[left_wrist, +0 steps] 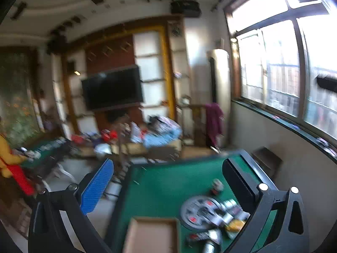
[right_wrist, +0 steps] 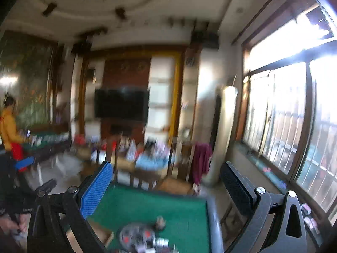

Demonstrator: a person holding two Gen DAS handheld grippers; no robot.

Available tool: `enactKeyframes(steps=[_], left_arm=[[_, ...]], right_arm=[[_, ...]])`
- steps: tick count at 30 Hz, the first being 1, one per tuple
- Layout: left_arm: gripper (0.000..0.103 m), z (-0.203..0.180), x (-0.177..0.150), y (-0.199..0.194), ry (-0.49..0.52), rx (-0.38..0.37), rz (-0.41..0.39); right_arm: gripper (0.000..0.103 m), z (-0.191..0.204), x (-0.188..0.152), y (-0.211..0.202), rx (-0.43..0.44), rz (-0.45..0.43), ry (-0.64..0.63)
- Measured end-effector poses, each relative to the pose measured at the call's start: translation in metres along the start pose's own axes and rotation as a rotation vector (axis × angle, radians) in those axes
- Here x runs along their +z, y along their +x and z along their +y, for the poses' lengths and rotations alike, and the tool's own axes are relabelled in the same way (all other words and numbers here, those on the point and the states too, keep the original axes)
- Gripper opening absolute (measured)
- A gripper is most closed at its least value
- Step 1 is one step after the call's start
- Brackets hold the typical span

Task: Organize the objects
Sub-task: 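Reach the left gripper toward the white pill bottle in the pile, then grasp the white pill bottle with the left gripper while the right grasps the black bag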

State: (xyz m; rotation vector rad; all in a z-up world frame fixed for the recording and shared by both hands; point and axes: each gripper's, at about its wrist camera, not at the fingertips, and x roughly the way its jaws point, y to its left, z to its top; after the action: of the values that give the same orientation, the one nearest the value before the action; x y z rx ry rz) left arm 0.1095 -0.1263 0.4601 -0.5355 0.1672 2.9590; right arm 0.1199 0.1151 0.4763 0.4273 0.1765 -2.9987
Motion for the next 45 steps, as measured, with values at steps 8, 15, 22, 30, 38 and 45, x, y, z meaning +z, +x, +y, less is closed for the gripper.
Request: enactKeyframes(steps=[8,15,22,30,38,45], left_arm=[[0.103,-0.055,-0.205,0.096,-0.026,-0.203,0.201],[0.092,-0.093,-0.327,0.158,0.001,-0.143,0.404],[0.084,-0.102,-0.365,0.201,-0.015,-0.132,0.531],[0.036,-0.106,-0.367,0.229,-0.031,-0.191,0.648],[0.046,-0.123,-0.373,0.24,0.016,-0.18,0.67],[0.033,-0.117,-0.372,0.238,-0.068,-0.202,0.622]], right_arm=[[0.103,-0.01,-0.234,0.123,0.057,0.205,0.128],[0.103,-0.011,-0.358,0.205,0.026,0.416,0.281],[0.103,-0.016,-0.394,0.219,0.009,0.455,0.306],[0.103,-0.022,-0.416,0.231,0.044,0.49,0.373],[0.103,-0.012,-0.403,0.221,0.081,0.475,0.333],[0.103,0.013,-0.383,0.215,0.122,0.473,0.259]])
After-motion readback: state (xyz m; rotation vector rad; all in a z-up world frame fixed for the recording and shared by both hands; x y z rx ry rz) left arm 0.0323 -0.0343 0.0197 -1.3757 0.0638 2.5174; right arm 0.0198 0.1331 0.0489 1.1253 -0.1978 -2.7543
